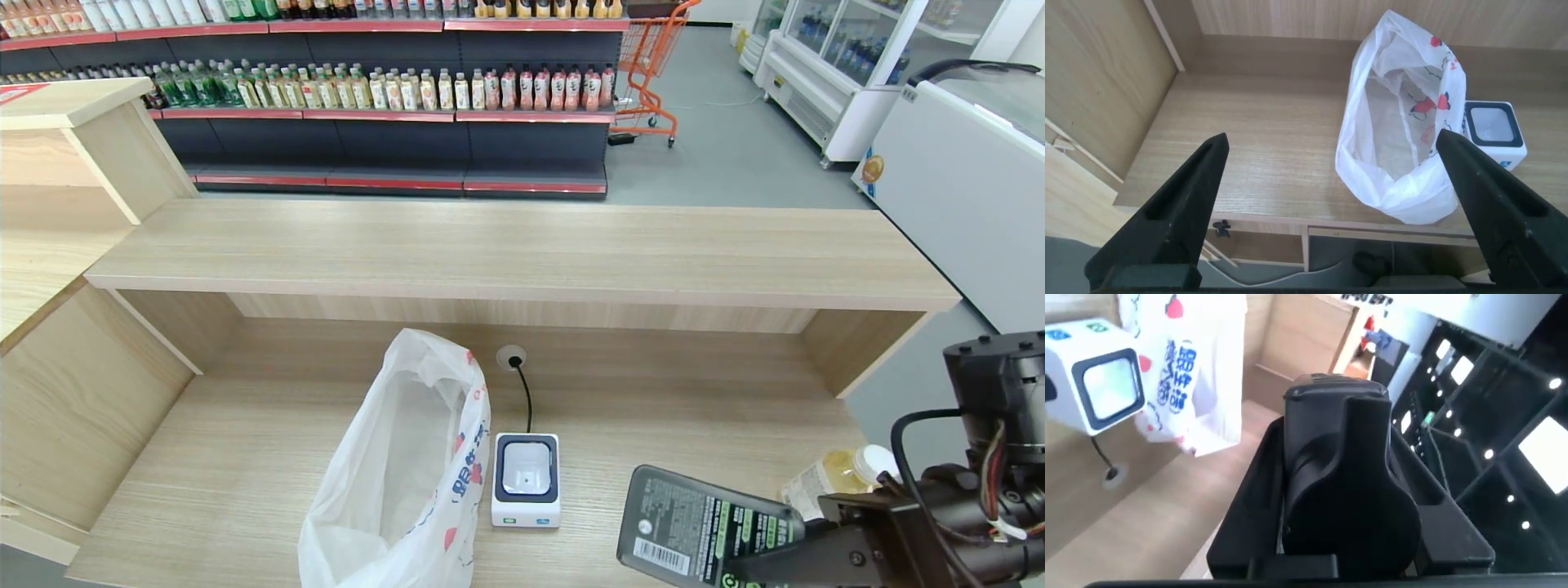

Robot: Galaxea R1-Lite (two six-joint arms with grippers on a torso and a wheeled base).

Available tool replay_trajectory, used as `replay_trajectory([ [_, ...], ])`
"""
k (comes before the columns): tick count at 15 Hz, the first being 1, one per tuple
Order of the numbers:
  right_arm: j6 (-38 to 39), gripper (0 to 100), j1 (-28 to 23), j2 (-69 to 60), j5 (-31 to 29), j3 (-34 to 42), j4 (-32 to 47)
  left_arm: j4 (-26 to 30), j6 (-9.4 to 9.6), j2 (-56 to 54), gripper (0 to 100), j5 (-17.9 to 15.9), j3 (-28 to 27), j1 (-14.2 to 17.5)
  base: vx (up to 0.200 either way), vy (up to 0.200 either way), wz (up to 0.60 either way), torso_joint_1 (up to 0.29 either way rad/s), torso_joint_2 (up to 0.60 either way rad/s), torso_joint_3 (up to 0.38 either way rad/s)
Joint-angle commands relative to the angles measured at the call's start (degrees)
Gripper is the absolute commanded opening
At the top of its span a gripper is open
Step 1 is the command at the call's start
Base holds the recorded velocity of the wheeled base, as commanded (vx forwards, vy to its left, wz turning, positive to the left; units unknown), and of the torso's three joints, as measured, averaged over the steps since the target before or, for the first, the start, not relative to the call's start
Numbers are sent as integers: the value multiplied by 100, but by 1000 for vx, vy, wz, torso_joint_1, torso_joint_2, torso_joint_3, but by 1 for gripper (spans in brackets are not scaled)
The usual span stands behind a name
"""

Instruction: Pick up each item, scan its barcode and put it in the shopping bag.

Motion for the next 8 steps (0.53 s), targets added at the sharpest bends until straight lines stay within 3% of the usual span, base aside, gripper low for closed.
replay_trajectory([
  [1, -463, 0, 377, 413, 22, -14, -250, -1, -2, -2, 100, 1, 0, 1, 0, 0, 0, 0, 0, 0],
  [3, -463, 0, 614, 536, 22, 4, -628, -1, -2, -2, 100, 1, 0, 1, 0, 0, 0, 0, 0, 0],
  [8, -463, 0, 614, 676, 40, -14, -654, -1, -2, -2, 100, 1, 0, 1, 0, 0, 0, 0, 0, 0],
])
